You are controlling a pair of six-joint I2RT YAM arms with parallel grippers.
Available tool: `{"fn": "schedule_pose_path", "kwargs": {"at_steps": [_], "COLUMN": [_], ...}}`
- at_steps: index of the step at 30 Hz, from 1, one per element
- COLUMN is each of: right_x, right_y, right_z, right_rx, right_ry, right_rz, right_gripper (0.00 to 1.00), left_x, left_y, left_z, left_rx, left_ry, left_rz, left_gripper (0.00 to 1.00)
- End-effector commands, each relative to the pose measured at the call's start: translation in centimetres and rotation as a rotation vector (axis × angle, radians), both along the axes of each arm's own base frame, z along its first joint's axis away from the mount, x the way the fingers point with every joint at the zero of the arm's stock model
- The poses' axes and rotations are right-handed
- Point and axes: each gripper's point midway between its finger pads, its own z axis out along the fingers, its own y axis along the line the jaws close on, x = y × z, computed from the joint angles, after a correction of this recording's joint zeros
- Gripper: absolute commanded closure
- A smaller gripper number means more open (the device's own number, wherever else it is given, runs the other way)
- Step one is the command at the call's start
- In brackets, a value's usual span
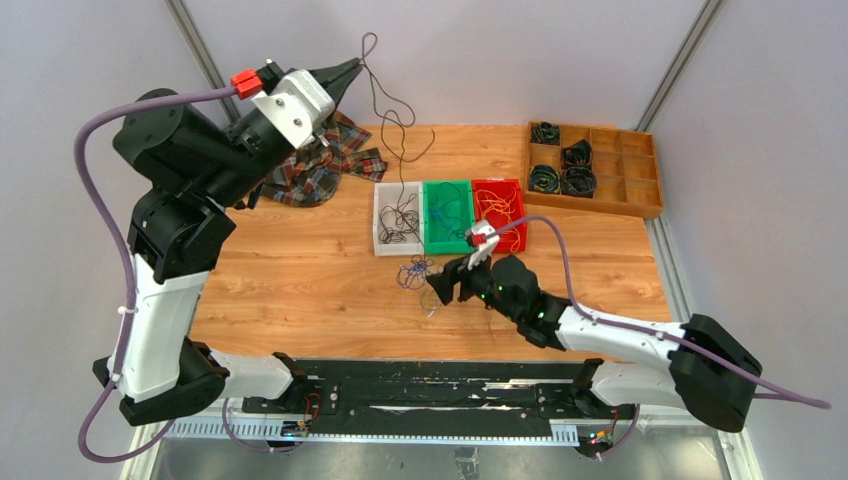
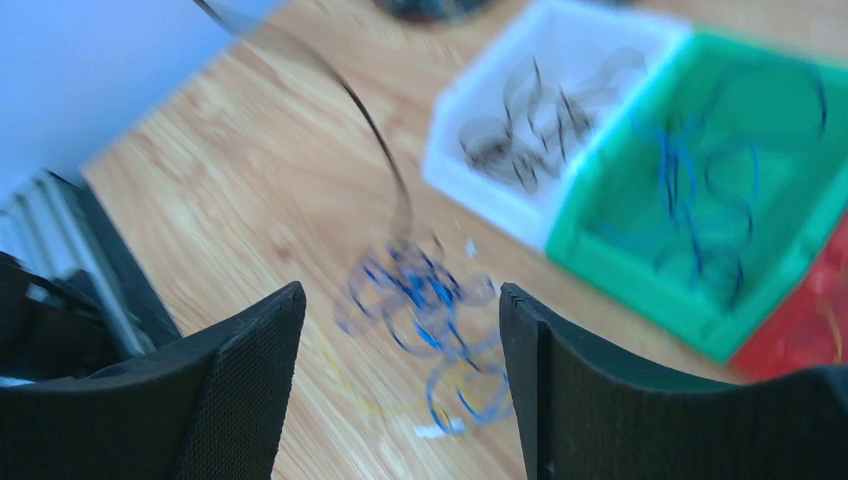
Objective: Untangle the cables
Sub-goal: Untie the cable.
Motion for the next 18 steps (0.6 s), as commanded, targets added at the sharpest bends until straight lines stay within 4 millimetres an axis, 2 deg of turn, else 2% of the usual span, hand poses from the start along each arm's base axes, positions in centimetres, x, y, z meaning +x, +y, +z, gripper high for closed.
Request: {"fn": "schedule_pose_path", "kwargs": {"at_steps": [1,3,6,11,15,18], "right_x": [-0.5,0.2,1.4,3.5,4.7,4.9], "right_y": [1.0,1.3,2.2,2.7,3.0,3.4], "right_z": [3.5,4.3,3.8,1.3,-0.9,-2.8], "right_rx": [-0.053,-0.066,-0.103,-0.183,-0.217,-0.219], "right_ry": [-0.050,-0.082,-0.099,-0.091,-0.078,-0.050], "right_rz": [0.077,0.071,0.056,-0.007,-0.053,-0.055], "right_gripper": [0.28,0.26,0.26,0.29,0.39,0.45], "left_x": [-1.7,-1.9,-2.2,-2.9,-3.6,-3.9], "left_y": [-0.6,-0.6,-0.2,0.1,0.4,0.5], "left_z": [1.1,1.4,2.0,2.9,3.7,4.4], "left_rx": [-0.036,-0.036,-0.041,-0.053,-0.060,-0.068], "left_ry": [-0.008,-0.014,-0.029,-0.053,-0.081,-0.095], "left_rz": [-0.084,-0.091,-0.088,-0.097,-0.111,-0.118], "left_gripper": [0.99,1.00,1.00,1.00,1.00,0.99]}}
